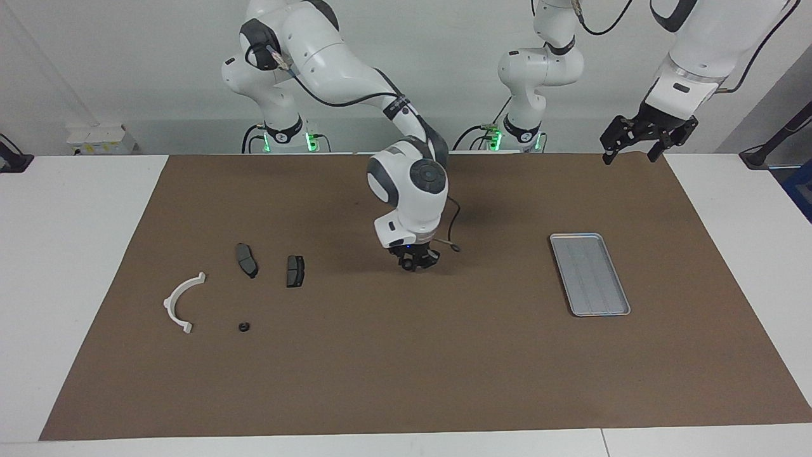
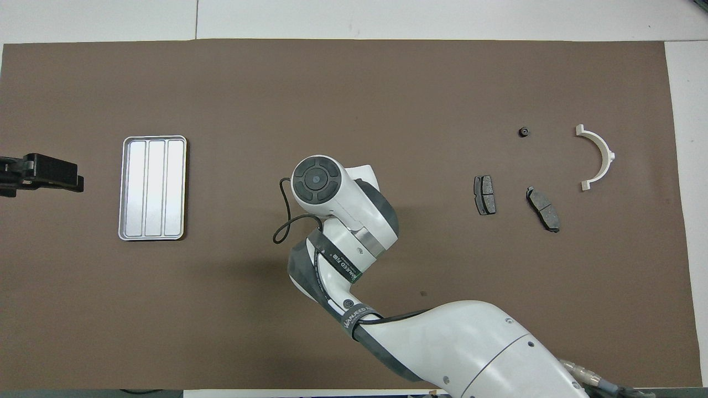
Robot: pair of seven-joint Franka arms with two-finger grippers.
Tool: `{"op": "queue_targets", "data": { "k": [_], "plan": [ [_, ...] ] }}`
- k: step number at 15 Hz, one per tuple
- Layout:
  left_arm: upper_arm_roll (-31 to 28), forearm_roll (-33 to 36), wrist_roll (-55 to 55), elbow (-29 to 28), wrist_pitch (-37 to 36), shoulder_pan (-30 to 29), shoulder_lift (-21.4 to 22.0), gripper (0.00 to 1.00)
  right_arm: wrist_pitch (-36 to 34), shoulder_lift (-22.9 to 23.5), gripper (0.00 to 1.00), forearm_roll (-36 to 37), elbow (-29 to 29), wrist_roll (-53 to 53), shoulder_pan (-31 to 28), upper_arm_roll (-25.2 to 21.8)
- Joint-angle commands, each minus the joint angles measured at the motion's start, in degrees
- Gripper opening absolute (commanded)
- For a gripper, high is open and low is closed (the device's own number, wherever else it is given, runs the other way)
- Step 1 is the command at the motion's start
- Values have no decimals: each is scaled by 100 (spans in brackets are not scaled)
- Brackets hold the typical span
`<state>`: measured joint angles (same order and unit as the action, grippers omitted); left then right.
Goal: Place bearing gear from tray to pile
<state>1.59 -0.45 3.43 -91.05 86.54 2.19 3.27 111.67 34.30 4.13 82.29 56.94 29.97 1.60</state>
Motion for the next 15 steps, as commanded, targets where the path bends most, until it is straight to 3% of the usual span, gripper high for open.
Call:
{"op": "queue_targets", "data": {
  "k": [1,4,7,11,15],
  "plan": [
    [-53,-61,-53,-238,83,62,209,100,-400,-345,0,-17,-152,-1662,-911,104],
    [-53,-60,-53,-238,83,80,200,100,-305,-372,0,0,-82,-3219,-1676,95],
    [-53,-60,-27,-247,109,89,209,100,318,-416,0,-17,374,-4311,-2274,104],
    [-53,-69,-9,-247,118,106,209,100,1275,-337,0,-17,920,-4849,-2653,104],
    [-44,-60,9,-255,118,115,209,100,1848,-74,0,-17,1000,-4894,-2671,104]
  ]
}}
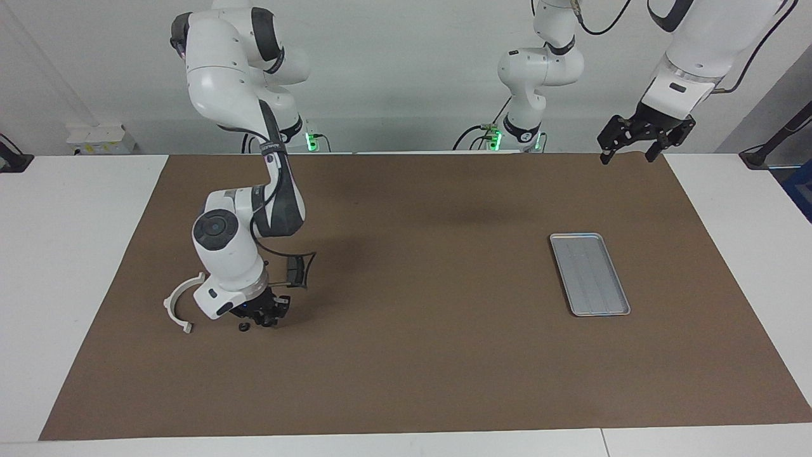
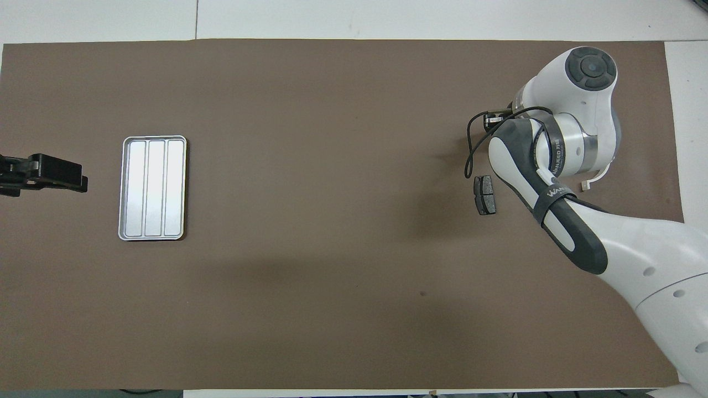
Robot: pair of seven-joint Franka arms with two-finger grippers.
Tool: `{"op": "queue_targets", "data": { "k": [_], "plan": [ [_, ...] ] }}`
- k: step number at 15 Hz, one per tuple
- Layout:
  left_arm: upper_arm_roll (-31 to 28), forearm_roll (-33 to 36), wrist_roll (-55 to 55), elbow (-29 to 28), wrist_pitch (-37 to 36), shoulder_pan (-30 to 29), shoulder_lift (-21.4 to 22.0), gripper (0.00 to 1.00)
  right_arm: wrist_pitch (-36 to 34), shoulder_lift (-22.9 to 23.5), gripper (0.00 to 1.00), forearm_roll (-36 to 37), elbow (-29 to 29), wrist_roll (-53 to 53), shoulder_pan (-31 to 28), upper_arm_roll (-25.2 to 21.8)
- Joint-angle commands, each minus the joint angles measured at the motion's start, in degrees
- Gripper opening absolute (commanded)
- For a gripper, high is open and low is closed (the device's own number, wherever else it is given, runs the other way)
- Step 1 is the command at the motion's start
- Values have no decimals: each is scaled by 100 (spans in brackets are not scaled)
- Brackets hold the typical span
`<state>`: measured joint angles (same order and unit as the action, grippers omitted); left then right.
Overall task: Place bearing gear from tray to pile
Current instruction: 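Place the second bearing beside the first with the right gripper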
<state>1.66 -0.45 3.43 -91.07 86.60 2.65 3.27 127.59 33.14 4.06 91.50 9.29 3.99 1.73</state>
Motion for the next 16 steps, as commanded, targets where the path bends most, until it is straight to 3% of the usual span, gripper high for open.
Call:
{"op": "queue_targets", "data": {
  "k": [1,4,5,6,16],
  "plan": [
    [-51,-60,9,-245,129,69,209,100,345,87,0,-11,87,-129,-82,91],
    [-43,-60,17,-254,217,69,209,100,416,132,0,-37,105,-120,-91,91],
    [-43,-69,18,-254,226,69,200,100,416,132,28,-37,105,-94,-83,91],
    [-34,-60,18,-254,218,69,209,100,407,123,99,-46,105,-50,-65,91],
    [-25,-69,9,-245,244,60,200,100,293,0,100,-55,105,-59,-135,64]
  ]
}}
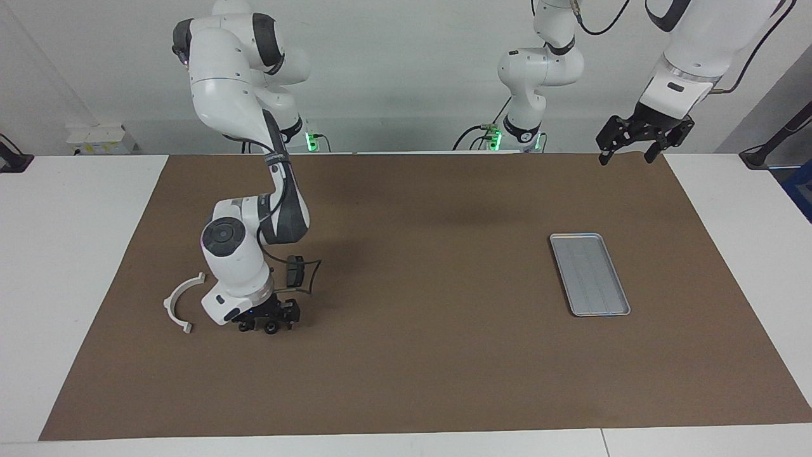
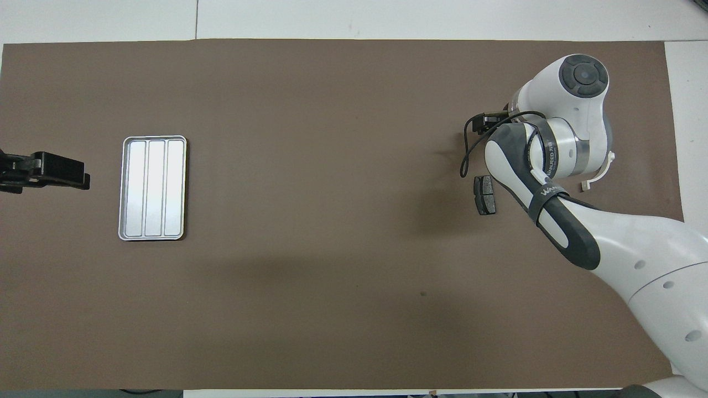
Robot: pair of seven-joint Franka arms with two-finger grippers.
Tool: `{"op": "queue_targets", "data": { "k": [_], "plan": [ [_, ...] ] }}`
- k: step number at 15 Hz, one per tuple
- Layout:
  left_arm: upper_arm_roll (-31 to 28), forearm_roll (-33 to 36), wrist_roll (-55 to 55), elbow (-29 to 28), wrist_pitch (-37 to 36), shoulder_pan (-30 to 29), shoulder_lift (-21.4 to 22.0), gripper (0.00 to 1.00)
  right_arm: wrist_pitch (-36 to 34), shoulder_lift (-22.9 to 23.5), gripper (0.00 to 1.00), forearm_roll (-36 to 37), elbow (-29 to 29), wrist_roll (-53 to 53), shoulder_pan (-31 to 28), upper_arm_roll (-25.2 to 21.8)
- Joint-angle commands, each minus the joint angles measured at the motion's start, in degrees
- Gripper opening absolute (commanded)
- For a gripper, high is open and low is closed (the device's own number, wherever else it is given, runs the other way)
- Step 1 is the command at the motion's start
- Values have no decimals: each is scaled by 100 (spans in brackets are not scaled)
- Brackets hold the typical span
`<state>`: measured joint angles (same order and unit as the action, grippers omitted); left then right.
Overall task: Place bearing gear from tray to pile
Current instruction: 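Place the second bearing beside the first with the right gripper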
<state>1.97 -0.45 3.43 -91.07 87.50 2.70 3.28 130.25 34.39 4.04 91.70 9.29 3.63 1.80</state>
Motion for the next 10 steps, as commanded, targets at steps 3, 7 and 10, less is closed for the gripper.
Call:
{"op": "queue_targets", "data": {
  "k": [3,7,10],
  "plan": [
    [-56,-69,8,-245,153,56,199,100,-262,-546,100,-52,103,-59,-135,48],
    [-56,-60,17,-253,268,56,199,100,-989,-1739,100,-61,629,-67,-161,48],
    [-65,-69,17,-253,250,29,199,100,-2298,-2768,100,-70,656,-76,-152,57]
  ]
}}
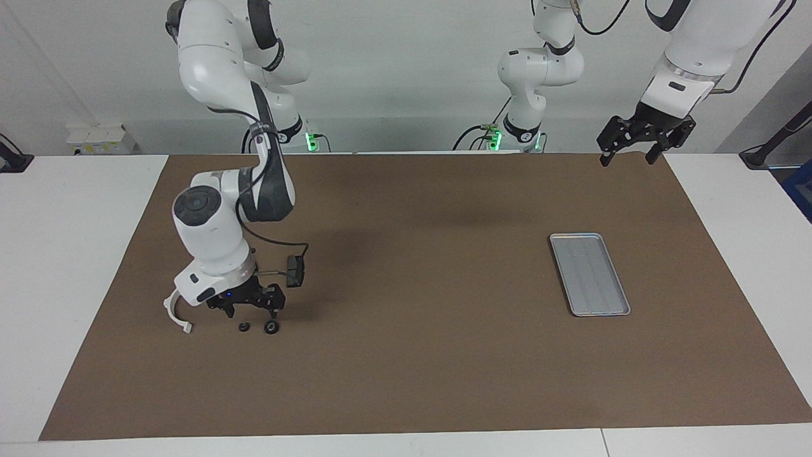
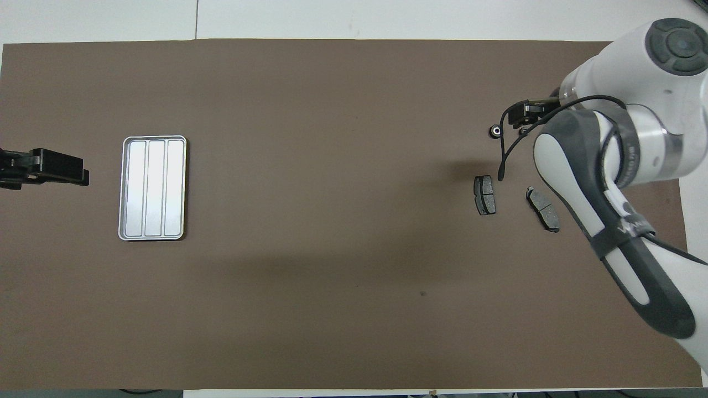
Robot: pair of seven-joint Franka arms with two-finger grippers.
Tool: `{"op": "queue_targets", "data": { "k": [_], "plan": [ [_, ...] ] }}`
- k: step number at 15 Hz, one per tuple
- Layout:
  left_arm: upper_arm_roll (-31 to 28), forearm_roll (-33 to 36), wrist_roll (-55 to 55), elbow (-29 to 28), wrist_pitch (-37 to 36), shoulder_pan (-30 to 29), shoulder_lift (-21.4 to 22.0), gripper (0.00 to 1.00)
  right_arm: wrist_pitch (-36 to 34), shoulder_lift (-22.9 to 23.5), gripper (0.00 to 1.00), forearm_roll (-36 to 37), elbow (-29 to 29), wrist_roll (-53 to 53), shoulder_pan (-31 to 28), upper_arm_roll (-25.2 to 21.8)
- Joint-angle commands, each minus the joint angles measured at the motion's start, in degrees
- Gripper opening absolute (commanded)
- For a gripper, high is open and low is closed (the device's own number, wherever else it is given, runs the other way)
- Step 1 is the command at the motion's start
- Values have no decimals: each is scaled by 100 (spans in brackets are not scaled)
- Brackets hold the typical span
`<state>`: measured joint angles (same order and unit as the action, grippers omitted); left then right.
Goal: Place bearing gear from tray to pile
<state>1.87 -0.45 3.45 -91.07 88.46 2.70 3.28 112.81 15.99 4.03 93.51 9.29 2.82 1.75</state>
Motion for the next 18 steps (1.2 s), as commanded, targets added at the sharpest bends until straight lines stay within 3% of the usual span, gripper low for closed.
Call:
{"op": "queue_targets", "data": {
  "k": [1,3,6,12,18],
  "plan": [
    [-56,-69,25,-253,145,29,199,100,-958,-1279,100,-69,475,-76,-62,79],
    [-56,-69,25,-279,154,29,208,100,-1689,-1868,100,-77,466,-85,-62,97],
    [-55,-60,25,-288,189,29,208,100,-2253,-2415,100,-410,449,-67,-54,106],
    [-55,-60,33,-341,207,56,234,100,-3044,-2627,100,-482,405,-76,-62,106],
    [-47,-60,25,-376,207,56,243,100,-3045,-2574,100,-482,361,-50,-19,97]
  ]
}}
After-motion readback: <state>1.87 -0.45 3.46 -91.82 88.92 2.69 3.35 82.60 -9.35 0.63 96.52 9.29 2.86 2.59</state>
